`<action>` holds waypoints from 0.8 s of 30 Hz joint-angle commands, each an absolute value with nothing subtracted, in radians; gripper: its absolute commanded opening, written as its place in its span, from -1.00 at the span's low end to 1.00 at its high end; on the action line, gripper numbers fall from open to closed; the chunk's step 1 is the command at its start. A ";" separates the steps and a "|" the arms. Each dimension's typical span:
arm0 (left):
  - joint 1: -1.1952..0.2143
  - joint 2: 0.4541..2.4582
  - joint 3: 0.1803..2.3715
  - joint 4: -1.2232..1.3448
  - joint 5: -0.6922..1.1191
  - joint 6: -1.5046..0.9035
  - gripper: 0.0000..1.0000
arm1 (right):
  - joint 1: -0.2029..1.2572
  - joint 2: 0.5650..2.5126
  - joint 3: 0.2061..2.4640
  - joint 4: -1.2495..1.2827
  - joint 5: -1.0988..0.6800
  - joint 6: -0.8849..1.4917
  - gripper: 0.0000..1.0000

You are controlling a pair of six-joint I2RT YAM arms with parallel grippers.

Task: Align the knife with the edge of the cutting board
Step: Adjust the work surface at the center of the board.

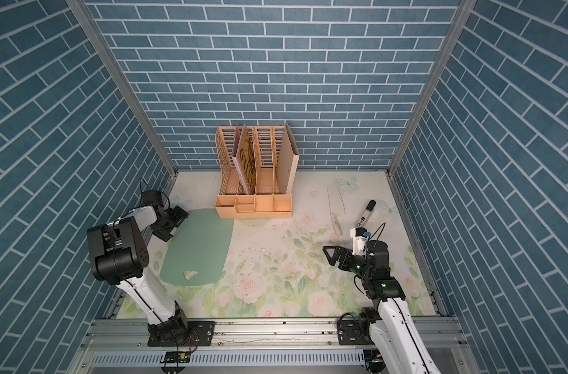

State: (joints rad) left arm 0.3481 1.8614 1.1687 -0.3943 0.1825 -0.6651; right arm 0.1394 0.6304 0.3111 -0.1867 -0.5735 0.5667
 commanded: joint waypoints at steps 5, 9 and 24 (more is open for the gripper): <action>0.291 1.847 1.016 -0.461 0.293 -0.643 0.94 | 0.244 0.723 0.349 -0.133 -0.534 0.563 0.95; 0.245 1.783 0.927 -0.419 0.326 -0.668 0.94 | 0.368 0.821 0.376 -0.074 -0.477 0.614 0.95; 0.093 1.508 0.660 -0.350 0.326 -0.706 0.95 | 0.794 1.225 0.517 0.156 -0.252 0.797 0.93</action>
State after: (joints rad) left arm 0.1261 1.5032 0.7353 -0.2504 0.2832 -0.6704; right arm 0.7475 1.1606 0.4706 0.0872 -0.3260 0.7452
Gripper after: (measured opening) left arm 0.974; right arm 0.967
